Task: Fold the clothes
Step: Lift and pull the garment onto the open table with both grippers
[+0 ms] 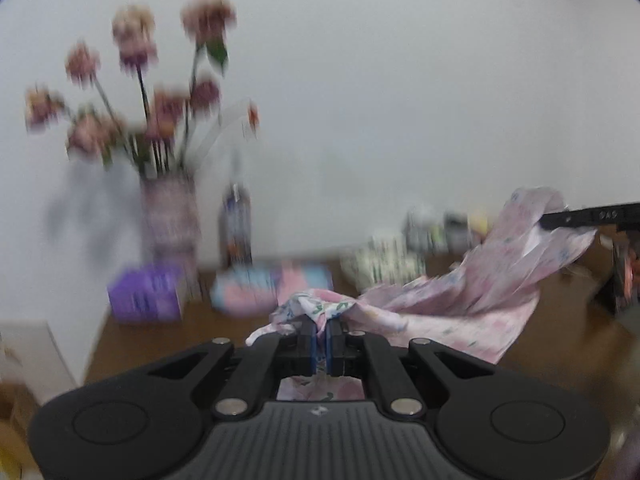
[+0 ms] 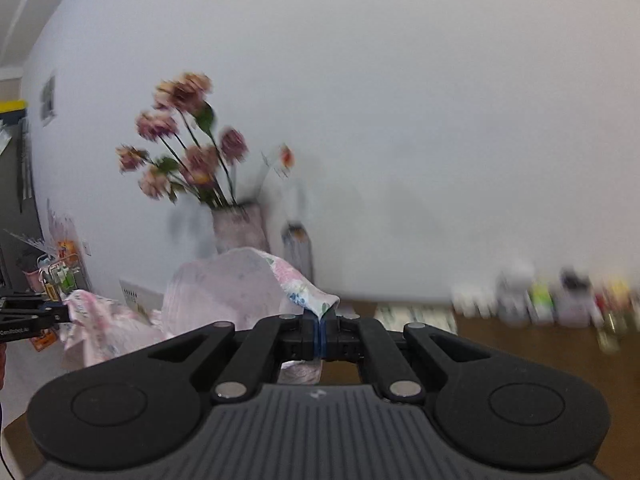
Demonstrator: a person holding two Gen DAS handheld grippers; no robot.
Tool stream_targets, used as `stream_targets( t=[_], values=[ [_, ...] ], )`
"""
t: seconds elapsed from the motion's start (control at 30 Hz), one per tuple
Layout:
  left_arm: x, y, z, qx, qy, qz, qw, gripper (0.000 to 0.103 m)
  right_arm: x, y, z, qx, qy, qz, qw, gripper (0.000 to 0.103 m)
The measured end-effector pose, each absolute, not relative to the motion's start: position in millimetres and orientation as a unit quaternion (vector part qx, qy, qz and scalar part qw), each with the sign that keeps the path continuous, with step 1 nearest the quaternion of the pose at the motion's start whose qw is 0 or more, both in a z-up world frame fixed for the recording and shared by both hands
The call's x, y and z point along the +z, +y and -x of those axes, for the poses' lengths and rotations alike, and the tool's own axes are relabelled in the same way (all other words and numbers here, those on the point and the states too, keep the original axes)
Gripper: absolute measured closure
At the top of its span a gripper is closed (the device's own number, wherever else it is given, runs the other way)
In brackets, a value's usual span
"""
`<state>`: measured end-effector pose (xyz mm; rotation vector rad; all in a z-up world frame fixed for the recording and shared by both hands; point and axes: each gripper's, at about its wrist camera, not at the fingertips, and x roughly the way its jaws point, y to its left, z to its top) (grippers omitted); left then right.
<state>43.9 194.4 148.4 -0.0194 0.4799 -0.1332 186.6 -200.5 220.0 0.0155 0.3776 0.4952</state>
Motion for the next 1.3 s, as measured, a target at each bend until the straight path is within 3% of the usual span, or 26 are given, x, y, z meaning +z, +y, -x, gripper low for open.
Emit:
stream_targets(
  t=[0.13,0.3,0.47,0.5,0.53,0.57,0.6,0.67,0.73,0.8,0.87,0.97,1.17,1.23,1.3],
  values=[
    [90,184,-59,-0.068,0.33,0.016,0.941,0.1,166,-252,-183,0.196,0.276,-0.038,0.94,0.102],
    [45,176,-70,-0.079,0.386,0.034,0.918,0.099,88,-301,-202,0.12,0.362,-0.078,0.921,0.102],
    [44,174,-54,-0.109,0.391,0.049,0.912,0.083,50,-324,-212,0.088,0.4,-0.105,0.906,0.098],
    [47,175,-50,-0.116,0.391,0.052,0.912,0.079,50,-324,-213,0.087,0.4,-0.11,0.906,0.093],
    [50,176,-46,-0.121,0.39,0.054,0.911,0.066,50,-324,-214,0.087,0.398,-0.114,0.906,0.087],
    [53,177,-43,-0.123,0.389,0.055,0.911,0.053,61,-324,-210,0.087,0.38,-0.105,0.915,0.07],
    [57,178,-40,-0.124,0.388,0.057,0.912,0.048,71,-324,-206,0.088,0.362,-0.096,0.923,0.056],
    [66,181,-38,-0.13,0.381,0.062,0.914,0.035,93,-319,-204,0.096,0.329,-0.078,0.936,0.054],
    [73,181,-38,-0.141,0.369,0.066,0.916,0.027,118,-309,-194,0.139,0.301,-0.067,0.941,0.048],
    [79,180,-39,-0.149,0.359,0.066,0.919,0.022,141,-289,-186,0.194,0.28,-0.047,0.939,0.025],
    [78,176,-47,-0.142,0.362,0.058,0.919,0.019,153,-254,-183,0.251,0.275,0.001,0.928,0.017],
    [65,173,-69,-0.128,0.386,0.053,0.912,0.018,157,-196,-188,0.314,0.293,0.066,0.901,0.013],
    [35,175,-102,-0.111,0.434,0.058,0.892,0.018,111,-119,-242,0.283,0.377,0.161,0.867,0.012],
    [31,174,-104,-0.114,0.437,0.057,0.891,0.019,93,-116,-261,0.26,0.407,0.165,0.86,0.014],
    [29,173,-104,-0.117,0.437,0.053,0.89,0.019,79,-118,-276,0.242,0.427,0.16,0.856,0.022]
  ],
)
